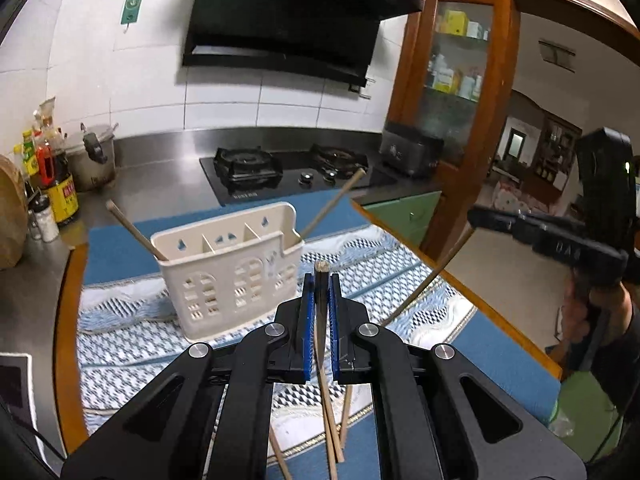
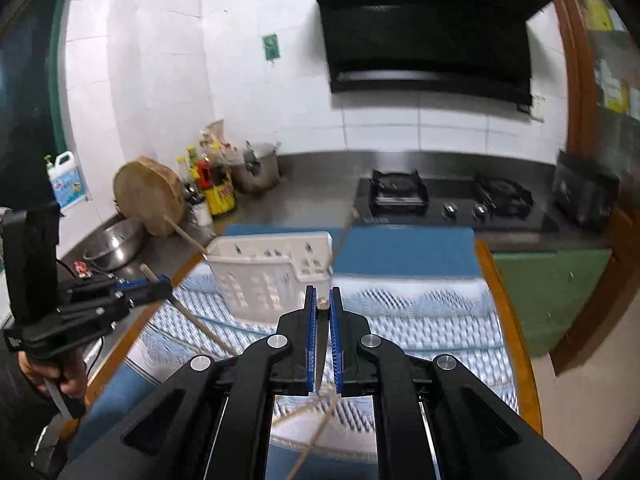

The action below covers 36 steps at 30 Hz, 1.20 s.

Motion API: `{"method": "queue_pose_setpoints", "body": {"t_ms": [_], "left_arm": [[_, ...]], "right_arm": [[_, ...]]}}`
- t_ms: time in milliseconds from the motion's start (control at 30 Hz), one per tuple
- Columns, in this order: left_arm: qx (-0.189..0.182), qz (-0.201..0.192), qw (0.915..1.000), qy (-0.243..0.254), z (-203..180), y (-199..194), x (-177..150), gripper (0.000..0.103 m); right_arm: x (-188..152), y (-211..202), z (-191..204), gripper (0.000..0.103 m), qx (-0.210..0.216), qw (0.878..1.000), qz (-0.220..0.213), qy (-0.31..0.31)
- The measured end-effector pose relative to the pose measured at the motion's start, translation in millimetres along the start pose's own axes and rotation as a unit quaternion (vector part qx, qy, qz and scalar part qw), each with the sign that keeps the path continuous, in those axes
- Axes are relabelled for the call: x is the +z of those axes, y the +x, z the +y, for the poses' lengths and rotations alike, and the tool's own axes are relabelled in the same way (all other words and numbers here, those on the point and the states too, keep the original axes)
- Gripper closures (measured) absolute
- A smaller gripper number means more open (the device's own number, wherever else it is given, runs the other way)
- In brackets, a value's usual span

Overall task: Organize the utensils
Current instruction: 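Lift both chopsticks and carry them above the utensil holder, then open both grippers to release the chopsticks into the holder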

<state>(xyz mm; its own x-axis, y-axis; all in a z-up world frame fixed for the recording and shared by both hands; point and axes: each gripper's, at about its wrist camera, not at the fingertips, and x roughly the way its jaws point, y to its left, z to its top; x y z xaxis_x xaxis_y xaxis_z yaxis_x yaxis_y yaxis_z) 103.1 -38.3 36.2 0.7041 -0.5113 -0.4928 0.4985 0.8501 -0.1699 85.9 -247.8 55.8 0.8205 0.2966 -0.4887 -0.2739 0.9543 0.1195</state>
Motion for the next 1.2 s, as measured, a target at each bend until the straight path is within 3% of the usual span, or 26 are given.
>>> {"method": "queue_pose_setpoints", "body": {"t_ms": [333, 567, 767, 933, 1200], "left_arm": [[0.028, -0.048, 0.9984, 0.012, 11, -23, 53, 0.098], [0.064, -0.105, 0.9923, 0.013, 29, -39, 108, 0.098], [0.099, -0.135, 0.9858, 0.014, 45, -37, 134, 0.098], [0.121, -0.113, 0.9862, 0.009, 59, -12, 133, 0.098], [0.122, -0.052, 0.9911, -0.014, 82, 23, 108, 0.097]], "right_arm": [[58, 16, 17, 0.097, 0.033, 0.998, -0.02, -0.041], [98, 27, 24, 0.097, 0.039, 0.997, -0.046, -0.057], [127, 38, 22, 0.097, 0.036, 0.995, -0.066, -0.059], [132, 65, 21, 0.097, 0.037, 0.996, -0.057, -0.055], [113, 104, 24, 0.097, 0.038, 0.997, -0.016, -0.057]]}}
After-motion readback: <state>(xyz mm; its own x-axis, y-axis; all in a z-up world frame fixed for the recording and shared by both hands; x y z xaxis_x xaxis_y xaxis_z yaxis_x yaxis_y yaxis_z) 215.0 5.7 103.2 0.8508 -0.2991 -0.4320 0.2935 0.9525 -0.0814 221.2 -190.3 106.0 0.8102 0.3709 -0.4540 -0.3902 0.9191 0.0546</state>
